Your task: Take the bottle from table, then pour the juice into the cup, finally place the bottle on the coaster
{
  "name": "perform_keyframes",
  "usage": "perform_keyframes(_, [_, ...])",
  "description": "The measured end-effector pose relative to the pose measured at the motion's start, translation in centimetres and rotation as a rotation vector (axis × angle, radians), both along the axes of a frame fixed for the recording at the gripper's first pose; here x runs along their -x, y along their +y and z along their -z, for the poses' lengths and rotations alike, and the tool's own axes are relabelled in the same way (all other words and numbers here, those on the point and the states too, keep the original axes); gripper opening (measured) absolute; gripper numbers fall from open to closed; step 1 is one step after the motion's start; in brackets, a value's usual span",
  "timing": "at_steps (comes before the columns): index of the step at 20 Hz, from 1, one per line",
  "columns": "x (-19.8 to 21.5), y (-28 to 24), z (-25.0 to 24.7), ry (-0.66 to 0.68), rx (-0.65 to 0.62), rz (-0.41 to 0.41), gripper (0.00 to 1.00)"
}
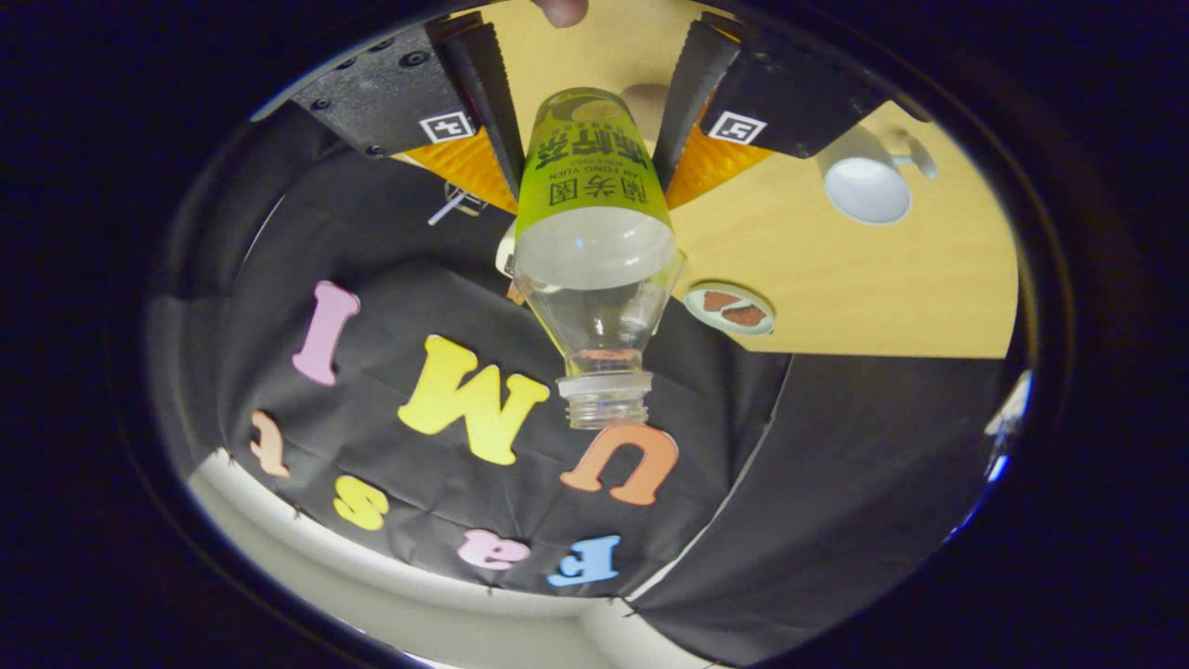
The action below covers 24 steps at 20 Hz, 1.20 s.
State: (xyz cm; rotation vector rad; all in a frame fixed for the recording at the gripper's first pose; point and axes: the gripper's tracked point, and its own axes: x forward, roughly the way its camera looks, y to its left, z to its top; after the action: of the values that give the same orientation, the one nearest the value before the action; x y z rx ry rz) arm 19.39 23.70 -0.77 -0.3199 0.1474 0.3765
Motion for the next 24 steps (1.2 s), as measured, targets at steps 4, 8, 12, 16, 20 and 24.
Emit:
perform_keyframes(4, [-2.7, -0.2, 0.8, 0.082, -0.165, 0.004, 0.77])
perform_keyframes(8, [-4.9, 0.9, 2.3, 0.144, -0.274, 0.008, 0.77])
perform_keyframes(12, [-6.3, 3.5, 3.7, 0.193, -0.324, -0.009, 0.78])
perform_keyframes(16, [-6.5, 3.9, 5.4, 0.227, -0.367, 0.007, 0.79])
perform_keyframes(20, [-6.6, 4.6, 8.0, 0.266, -0.352, 0.011, 0.79])
perform_keyframes(24, [-6.4, 5.0, 8.8, 0.263, -0.345, 0.005, 0.80])
